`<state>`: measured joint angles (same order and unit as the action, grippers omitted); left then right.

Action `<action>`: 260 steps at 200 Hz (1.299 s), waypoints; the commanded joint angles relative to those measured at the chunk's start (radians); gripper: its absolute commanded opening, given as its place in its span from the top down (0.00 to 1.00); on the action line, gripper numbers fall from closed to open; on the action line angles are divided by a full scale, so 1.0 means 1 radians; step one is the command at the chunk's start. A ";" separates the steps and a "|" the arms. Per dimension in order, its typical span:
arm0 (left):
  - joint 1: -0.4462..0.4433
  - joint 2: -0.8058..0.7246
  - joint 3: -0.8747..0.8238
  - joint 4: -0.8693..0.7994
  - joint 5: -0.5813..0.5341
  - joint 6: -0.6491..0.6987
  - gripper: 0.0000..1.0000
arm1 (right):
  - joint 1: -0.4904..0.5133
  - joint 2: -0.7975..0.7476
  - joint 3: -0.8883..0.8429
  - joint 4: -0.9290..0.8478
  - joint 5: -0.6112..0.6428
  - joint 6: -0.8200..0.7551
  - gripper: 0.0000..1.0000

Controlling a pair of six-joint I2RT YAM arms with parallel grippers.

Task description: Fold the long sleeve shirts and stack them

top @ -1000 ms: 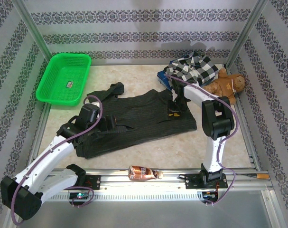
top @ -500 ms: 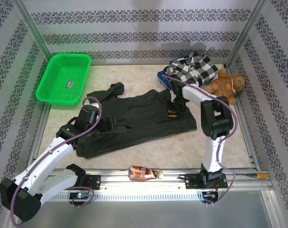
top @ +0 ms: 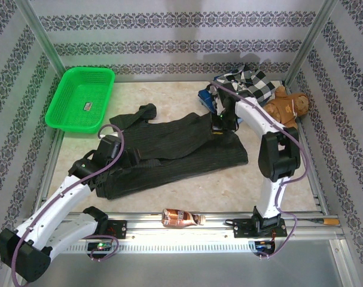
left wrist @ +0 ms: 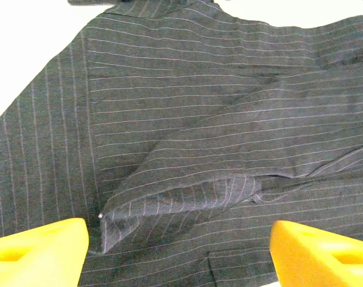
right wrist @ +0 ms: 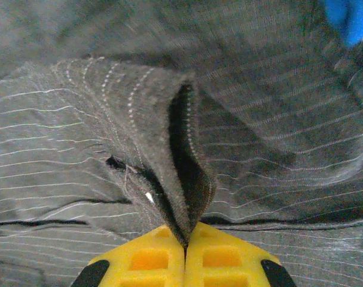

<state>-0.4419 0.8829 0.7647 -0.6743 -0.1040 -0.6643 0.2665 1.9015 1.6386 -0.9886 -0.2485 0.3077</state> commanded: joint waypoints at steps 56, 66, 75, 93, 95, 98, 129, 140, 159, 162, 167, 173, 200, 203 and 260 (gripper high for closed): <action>0.040 0.018 0.049 -0.092 -0.109 -0.087 0.20 | -0.002 -0.124 0.240 -0.089 -0.274 0.044 1.00; 0.044 0.032 0.063 -0.109 -0.128 -0.098 0.20 | -0.009 -0.145 0.247 -0.114 -0.300 0.047 1.00; 0.048 0.045 0.074 -0.117 -0.143 -0.105 0.20 | -0.016 -0.172 0.236 -0.128 -0.324 0.050 1.00; 0.051 0.072 0.094 -0.130 -0.178 -0.128 0.20 | -0.040 -0.235 0.179 -0.149 -0.377 0.049 1.00; 0.051 0.075 0.095 -0.131 -0.181 -0.131 0.20 | -0.046 -0.242 0.170 -0.151 -0.381 0.048 1.00; 0.052 0.081 0.100 -0.131 -0.185 -0.134 0.20 | -0.052 -0.253 0.157 -0.154 -0.387 0.047 1.00; 0.052 0.156 0.121 -0.077 -0.147 -0.170 0.20 | -0.121 -0.354 -0.049 -0.170 -0.377 0.015 1.00; 0.052 0.192 0.122 -0.047 -0.107 -0.195 0.21 | -0.151 -0.386 -0.128 -0.153 -0.381 0.011 1.00; 0.035 0.257 0.123 -0.012 -0.067 -0.242 0.22 | -0.190 -0.419 -0.236 -0.125 -0.361 0.005 1.00; 0.029 0.263 0.123 -0.006 -0.068 -0.252 0.22 | -0.196 -0.420 -0.247 -0.124 -0.357 0.000 1.00; 0.019 0.272 0.123 0.004 -0.070 -0.261 0.22 | -0.203 -0.421 -0.264 -0.122 -0.349 -0.006 1.00; 0.007 0.283 0.122 0.016 -0.074 -0.272 0.22 | -0.215 -0.422 -0.278 -0.122 -0.333 -0.012 1.00; -0.028 0.322 0.116 0.074 -0.065 -0.308 0.22 | -0.238 -0.408 -0.332 -0.116 -0.276 -0.046 1.00; -0.030 0.326 0.115 0.077 -0.066 -0.312 0.22 | -0.240 -0.406 -0.340 -0.115 -0.270 -0.049 1.00; -0.047 0.369 0.017 0.160 -0.052 -0.393 0.23 | -0.254 -0.347 -0.439 -0.071 -0.123 -0.070 0.99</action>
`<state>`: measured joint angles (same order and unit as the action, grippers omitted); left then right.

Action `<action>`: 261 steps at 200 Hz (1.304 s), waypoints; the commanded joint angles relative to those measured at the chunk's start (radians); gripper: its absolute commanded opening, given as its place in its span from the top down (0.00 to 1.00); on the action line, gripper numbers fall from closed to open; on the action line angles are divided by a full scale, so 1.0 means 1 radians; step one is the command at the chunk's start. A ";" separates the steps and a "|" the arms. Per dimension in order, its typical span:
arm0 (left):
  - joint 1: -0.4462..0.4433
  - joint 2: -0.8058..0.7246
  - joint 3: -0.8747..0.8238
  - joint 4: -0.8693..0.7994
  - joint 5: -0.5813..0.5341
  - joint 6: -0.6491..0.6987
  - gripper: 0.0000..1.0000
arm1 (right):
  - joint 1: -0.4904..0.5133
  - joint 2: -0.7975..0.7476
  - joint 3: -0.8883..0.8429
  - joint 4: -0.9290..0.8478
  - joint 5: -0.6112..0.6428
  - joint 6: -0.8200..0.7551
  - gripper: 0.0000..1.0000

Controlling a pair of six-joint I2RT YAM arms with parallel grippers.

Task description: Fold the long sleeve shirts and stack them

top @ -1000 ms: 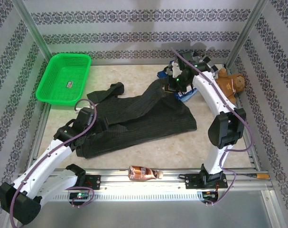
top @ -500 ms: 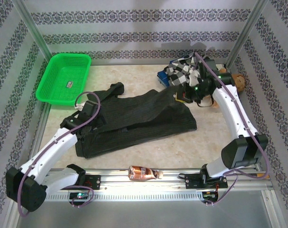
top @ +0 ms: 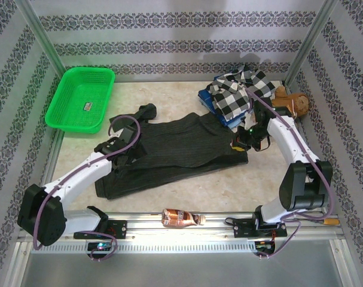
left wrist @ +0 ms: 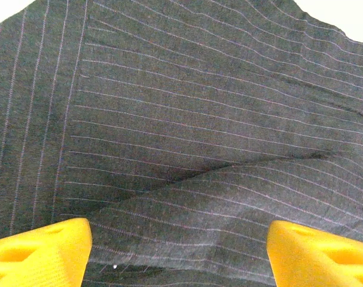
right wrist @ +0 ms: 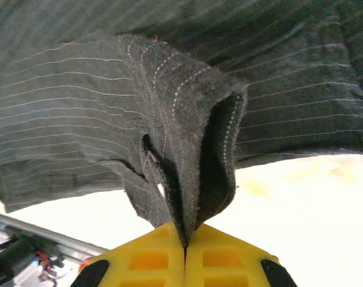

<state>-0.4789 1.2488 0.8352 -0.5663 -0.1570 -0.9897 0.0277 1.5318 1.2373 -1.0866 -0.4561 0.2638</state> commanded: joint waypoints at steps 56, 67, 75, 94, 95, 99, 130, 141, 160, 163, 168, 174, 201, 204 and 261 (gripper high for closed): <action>-0.010 0.025 -0.147 0.039 -0.032 -0.105 0.23 | -0.018 0.080 -0.098 0.084 0.183 -0.014 0.96; -0.010 0.037 -0.164 0.035 -0.036 -0.114 0.23 | -0.018 0.093 -0.097 0.094 0.191 -0.014 0.95; -0.010 0.045 -0.175 0.031 -0.037 -0.119 0.23 | -0.018 0.106 -0.092 0.094 0.203 -0.015 0.95; -0.011 0.051 -0.205 0.023 -0.047 -0.130 0.23 | -0.018 0.124 -0.089 0.105 0.238 -0.013 0.94; -0.010 0.050 -0.208 0.022 -0.048 -0.131 0.23 | -0.018 0.125 -0.088 0.106 0.240 -0.014 0.94; -0.010 0.048 -0.214 0.022 -0.051 -0.133 0.23 | -0.019 0.130 -0.090 0.109 0.246 -0.015 0.94; -0.009 0.039 -0.251 0.007 -0.077 -0.118 0.23 | -0.018 0.187 -0.084 0.134 0.297 -0.007 0.90; -0.009 0.041 -0.258 0.006 -0.080 -0.104 0.23 | -0.017 0.205 -0.083 0.148 0.305 0.000 0.89; -0.009 0.028 -0.273 0.044 -0.073 -0.059 0.23 | -0.017 0.243 -0.075 0.156 0.333 0.011 0.78; -0.010 0.023 -0.276 0.051 -0.072 -0.051 0.23 | -0.017 0.248 -0.073 0.154 0.338 0.013 0.74; -0.009 0.014 -0.278 0.058 -0.069 -0.041 0.23 | -0.017 0.252 -0.070 0.155 0.348 0.017 0.69; -0.010 -0.001 -0.277 0.062 -0.069 -0.028 0.23 | -0.017 0.250 -0.070 0.158 0.359 0.021 0.67; -0.013 -0.092 -0.263 0.077 -0.058 0.047 0.22 | -0.009 0.126 -0.081 0.189 0.465 0.057 0.57; -0.014 -0.102 -0.260 0.070 -0.059 0.052 0.22 | -0.005 0.108 -0.082 0.193 0.481 0.057 0.55; -0.018 -0.277 -0.164 -0.169 -0.071 0.023 0.22 | 0.217 -0.010 -0.014 0.162 0.460 -0.012 0.43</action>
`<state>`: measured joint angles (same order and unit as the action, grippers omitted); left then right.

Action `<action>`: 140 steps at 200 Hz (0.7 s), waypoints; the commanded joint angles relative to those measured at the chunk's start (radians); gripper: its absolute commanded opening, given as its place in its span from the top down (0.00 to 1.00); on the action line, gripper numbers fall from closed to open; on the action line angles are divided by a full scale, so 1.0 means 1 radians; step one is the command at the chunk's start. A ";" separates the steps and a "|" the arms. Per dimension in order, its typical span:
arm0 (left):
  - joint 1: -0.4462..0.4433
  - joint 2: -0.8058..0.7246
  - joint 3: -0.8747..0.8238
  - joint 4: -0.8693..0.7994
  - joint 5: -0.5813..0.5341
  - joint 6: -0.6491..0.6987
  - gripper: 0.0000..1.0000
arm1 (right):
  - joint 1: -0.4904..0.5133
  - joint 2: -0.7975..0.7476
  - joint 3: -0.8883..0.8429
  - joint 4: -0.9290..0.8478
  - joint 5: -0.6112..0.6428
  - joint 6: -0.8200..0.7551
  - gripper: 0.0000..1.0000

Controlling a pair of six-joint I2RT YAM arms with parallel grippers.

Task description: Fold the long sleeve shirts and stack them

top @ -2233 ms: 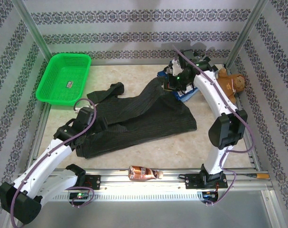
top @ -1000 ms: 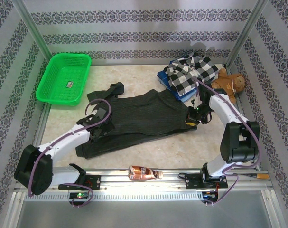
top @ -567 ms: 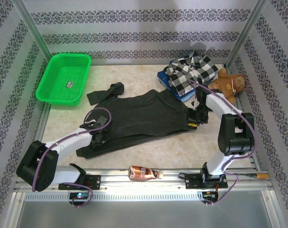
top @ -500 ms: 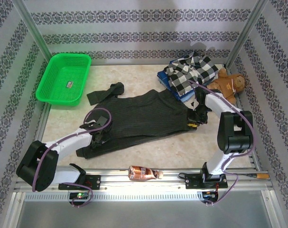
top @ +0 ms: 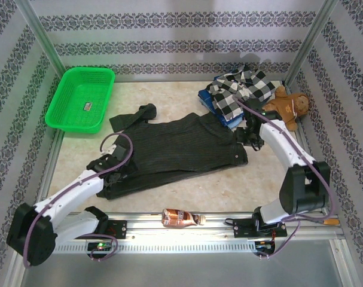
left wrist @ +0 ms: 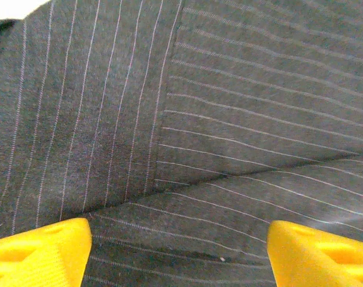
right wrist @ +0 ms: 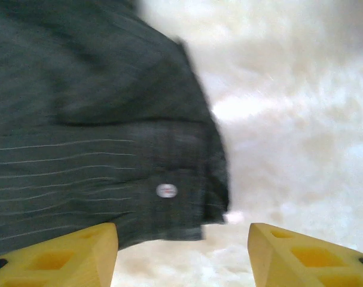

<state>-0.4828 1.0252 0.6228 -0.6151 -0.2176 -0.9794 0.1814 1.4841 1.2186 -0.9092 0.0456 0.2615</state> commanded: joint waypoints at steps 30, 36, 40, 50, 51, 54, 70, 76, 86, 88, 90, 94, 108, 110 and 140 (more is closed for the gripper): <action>-0.022 0.073 0.100 -0.219 0.015 0.022 0.22 | 0.113 0.197 0.004 0.052 -0.065 0.030 0.54; -0.025 0.109 0.111 -0.235 0.017 0.024 0.22 | 0.116 0.233 0.008 0.070 -0.068 0.034 0.56; -0.028 0.137 0.114 -0.241 0.021 0.024 0.22 | 0.120 0.252 0.010 0.082 -0.065 0.035 0.56; -0.030 0.193 0.110 -0.237 0.038 0.019 0.22 | 0.127 0.301 0.020 0.099 -0.050 0.040 0.57; -0.030 0.198 0.110 -0.235 0.039 0.017 0.22 | 0.128 0.306 0.021 0.100 -0.049 0.040 0.57; -0.031 0.211 0.107 -0.231 0.042 0.012 0.22 | 0.128 0.320 0.024 0.102 -0.048 0.043 0.57; -0.029 0.256 0.070 -0.198 0.049 -0.031 0.22 | 0.134 0.373 0.031 0.101 -0.034 0.059 0.59; -0.028 0.261 0.054 -0.187 0.047 -0.047 0.22 | 0.137 0.380 0.023 0.101 -0.021 0.068 0.60; -0.028 0.267 0.031 -0.173 0.043 -0.072 0.22 | 0.142 0.383 0.000 0.106 -0.006 0.081 0.60; -0.028 0.268 0.026 -0.170 0.042 -0.076 0.22 | 0.143 0.382 -0.005 0.107 -0.004 0.083 0.60; -0.027 0.267 0.021 -0.169 0.041 -0.080 0.22 | 0.145 0.381 -0.010 0.108 -0.001 0.085 0.60; -0.027 0.269 0.013 -0.167 0.042 -0.086 0.22 | 0.146 0.380 -0.024 0.108 0.001 0.090 0.60; -0.022 0.269 -0.011 -0.167 0.042 -0.093 0.21 | 0.161 0.370 -0.074 0.110 0.020 0.102 0.60; -0.021 0.268 -0.014 -0.168 0.043 -0.092 0.21 | 0.164 0.368 -0.081 0.110 0.022 0.104 0.60; -0.010 0.238 -0.050 -0.207 0.017 -0.090 0.20 | 0.213 0.303 -0.186 0.089 0.054 0.156 0.59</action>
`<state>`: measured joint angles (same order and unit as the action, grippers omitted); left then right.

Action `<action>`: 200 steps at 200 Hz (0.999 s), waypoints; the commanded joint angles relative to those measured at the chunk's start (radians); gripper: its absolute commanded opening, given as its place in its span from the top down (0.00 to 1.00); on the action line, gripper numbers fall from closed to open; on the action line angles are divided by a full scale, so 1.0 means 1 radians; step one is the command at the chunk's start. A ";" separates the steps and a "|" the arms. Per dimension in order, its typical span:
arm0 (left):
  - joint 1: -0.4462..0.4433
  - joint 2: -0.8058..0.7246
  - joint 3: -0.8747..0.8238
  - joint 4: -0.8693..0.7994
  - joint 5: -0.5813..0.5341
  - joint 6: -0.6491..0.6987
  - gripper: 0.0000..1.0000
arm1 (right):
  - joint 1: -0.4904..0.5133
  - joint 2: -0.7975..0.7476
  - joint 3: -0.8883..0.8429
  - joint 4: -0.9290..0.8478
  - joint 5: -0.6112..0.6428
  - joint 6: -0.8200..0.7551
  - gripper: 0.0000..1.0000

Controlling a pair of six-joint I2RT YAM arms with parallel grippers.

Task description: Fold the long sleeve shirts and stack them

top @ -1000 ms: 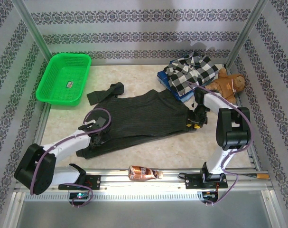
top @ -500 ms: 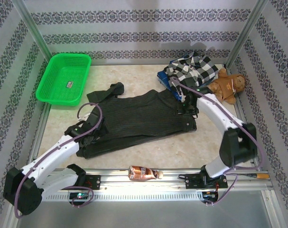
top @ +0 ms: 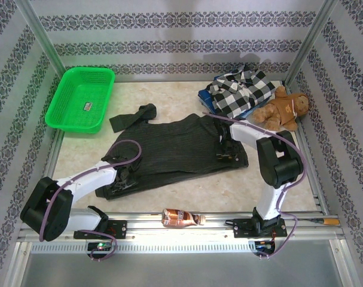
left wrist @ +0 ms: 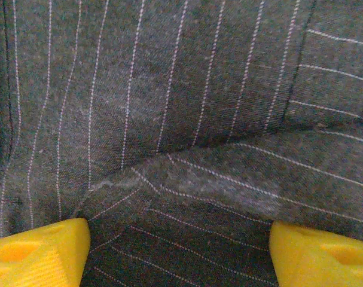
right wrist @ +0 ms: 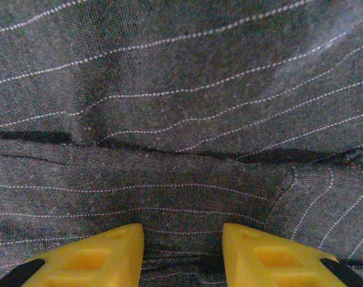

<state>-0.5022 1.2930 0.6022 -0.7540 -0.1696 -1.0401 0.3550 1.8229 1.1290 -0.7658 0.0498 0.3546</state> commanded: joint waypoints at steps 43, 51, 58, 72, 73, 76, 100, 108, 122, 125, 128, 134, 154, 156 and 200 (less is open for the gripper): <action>0.031 -0.168 -0.072 -0.121 -0.021 -0.040 0.19 | 0.101 -0.157 -0.251 -0.106 0.030 0.154 0.55; 0.031 -0.186 -0.071 -0.137 -0.018 -0.044 0.19 | 0.113 -0.183 -0.280 -0.113 0.021 0.168 0.55; 0.031 -0.200 -0.070 -0.145 -0.011 -0.041 0.19 | 0.122 -0.208 -0.307 -0.117 0.012 0.183 0.54; 0.031 -0.217 -0.069 -0.157 0.017 -0.037 0.20 | 0.140 -0.253 -0.349 -0.111 -0.023 0.215 0.53; 0.031 -0.219 -0.069 -0.157 0.020 -0.035 0.20 | 0.142 -0.256 -0.350 -0.111 -0.024 0.216 0.53; 0.031 -0.223 -0.068 -0.158 0.027 -0.031 0.21 | 0.147 -0.262 -0.354 -0.115 -0.029 0.226 0.53; 0.030 -0.301 -0.001 -0.213 0.055 -0.001 0.22 | 0.199 -0.286 -0.328 -0.185 -0.008 0.245 0.51; 0.030 -0.336 0.051 -0.234 0.037 0.020 0.21 | 0.202 -0.304 -0.308 -0.210 0.000 0.246 0.49; 0.043 -0.361 0.165 -0.234 -0.002 0.097 0.18 | 0.202 -0.363 -0.253 -0.233 0.025 0.241 0.44; 0.050 -0.357 0.193 -0.224 0.001 0.126 0.18 | 0.201 -0.377 -0.237 -0.237 0.032 0.238 0.43; 0.060 -0.349 0.217 -0.210 0.009 0.157 0.17 | 0.198 -0.391 -0.220 -0.242 0.038 0.234 0.42; 0.083 -0.321 0.276 -0.184 0.036 0.223 0.17 | 0.194 -0.416 -0.176 -0.250 0.047 0.225 0.37; 0.148 -0.157 0.489 -0.151 0.141 0.461 0.13 | 0.178 -0.449 -0.058 -0.244 0.018 0.178 0.28; 0.152 -0.139 0.509 -0.150 0.153 0.486 0.13 | 0.176 -0.449 -0.045 -0.244 0.016 0.174 0.27; 0.203 0.298 0.850 -0.177 0.268 0.819 0.14 | 0.168 -0.409 0.130 -0.252 -0.023 0.109 0.17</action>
<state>-0.3222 1.4094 1.3437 -0.8978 0.0101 -0.4904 0.5320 1.3907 1.2125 -0.9760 0.0486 0.5114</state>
